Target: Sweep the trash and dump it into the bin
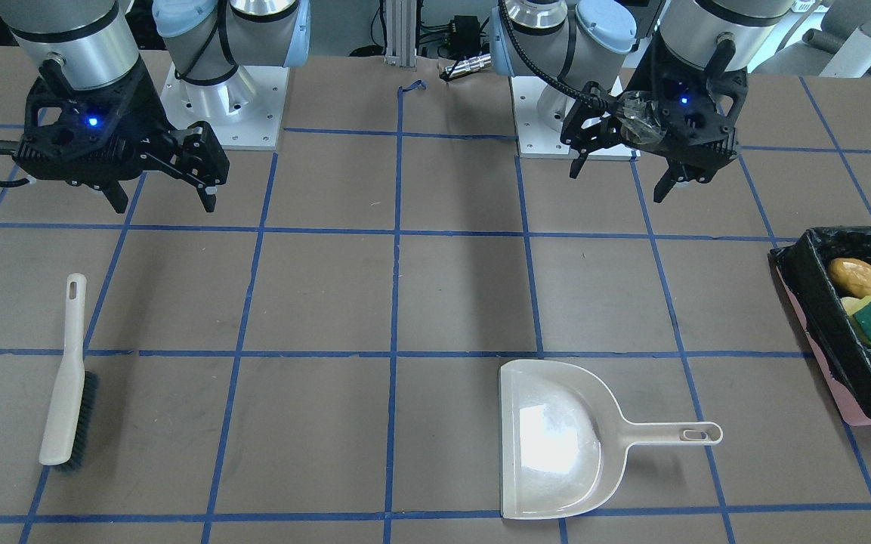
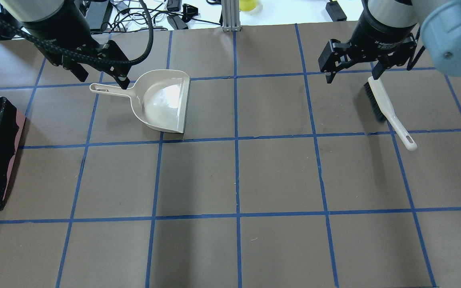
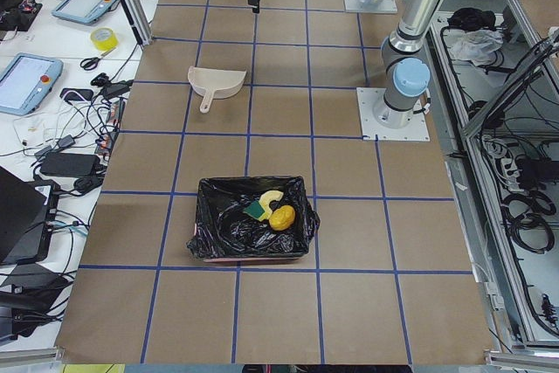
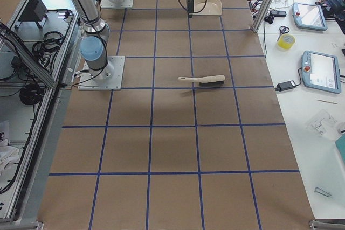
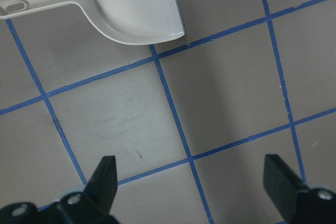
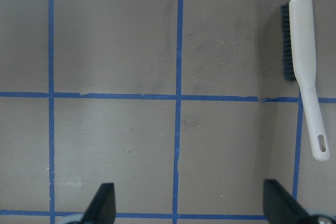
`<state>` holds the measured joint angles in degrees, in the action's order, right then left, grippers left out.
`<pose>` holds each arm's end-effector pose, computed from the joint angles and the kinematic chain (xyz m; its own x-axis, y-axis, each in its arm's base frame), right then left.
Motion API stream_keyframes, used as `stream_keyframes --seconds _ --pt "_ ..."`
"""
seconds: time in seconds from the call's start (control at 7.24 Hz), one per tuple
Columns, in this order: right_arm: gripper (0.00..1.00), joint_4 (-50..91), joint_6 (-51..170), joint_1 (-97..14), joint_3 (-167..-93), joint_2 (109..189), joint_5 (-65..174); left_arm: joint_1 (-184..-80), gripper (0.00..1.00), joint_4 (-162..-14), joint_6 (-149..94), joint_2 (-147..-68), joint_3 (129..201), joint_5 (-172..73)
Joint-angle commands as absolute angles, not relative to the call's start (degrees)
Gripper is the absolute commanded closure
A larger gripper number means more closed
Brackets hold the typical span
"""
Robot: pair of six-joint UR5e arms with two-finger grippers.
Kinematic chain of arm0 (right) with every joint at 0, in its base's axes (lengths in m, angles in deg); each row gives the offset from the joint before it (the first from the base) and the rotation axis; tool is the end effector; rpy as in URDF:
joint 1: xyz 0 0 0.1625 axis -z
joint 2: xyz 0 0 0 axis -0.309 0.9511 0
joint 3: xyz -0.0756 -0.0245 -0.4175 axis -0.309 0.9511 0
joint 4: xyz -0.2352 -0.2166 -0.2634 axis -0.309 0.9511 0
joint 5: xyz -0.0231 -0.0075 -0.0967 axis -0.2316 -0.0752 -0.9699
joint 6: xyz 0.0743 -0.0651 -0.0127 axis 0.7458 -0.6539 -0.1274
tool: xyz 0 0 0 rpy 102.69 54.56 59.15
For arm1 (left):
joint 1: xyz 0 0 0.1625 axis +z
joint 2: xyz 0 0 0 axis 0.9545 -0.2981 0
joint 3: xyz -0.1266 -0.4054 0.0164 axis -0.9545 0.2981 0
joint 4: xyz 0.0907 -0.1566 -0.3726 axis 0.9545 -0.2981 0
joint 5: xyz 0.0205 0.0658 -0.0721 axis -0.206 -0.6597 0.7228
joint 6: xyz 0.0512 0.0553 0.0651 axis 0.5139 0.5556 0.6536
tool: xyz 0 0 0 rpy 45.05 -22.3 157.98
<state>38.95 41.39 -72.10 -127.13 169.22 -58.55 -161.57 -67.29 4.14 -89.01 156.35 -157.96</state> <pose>0.1339 -0.5002 0.4966 -0.9995 -0.0321 0.0042 -0.0324 0.9955 -0.0894 -0.1290 -0.5029 0.5339 -0.9604 0.2746 0.0460 0.2733 0.9613 -0.0334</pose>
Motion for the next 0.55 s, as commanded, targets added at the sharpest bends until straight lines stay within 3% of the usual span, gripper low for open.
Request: stream_keyframes --seconds 0.0,0.41 --pt "0.00 38.91 41.39 -72.18 -127.13 169.23 -58.55 -161.17 0.00 -66.30 3.69 -88.23 156.55 -158.31" --pt "0.00 38.90 41.48 -72.18 -127.13 169.23 -58.55 -160.64 0.00 -66.66 -5.34 -87.79 157.69 -158.31"
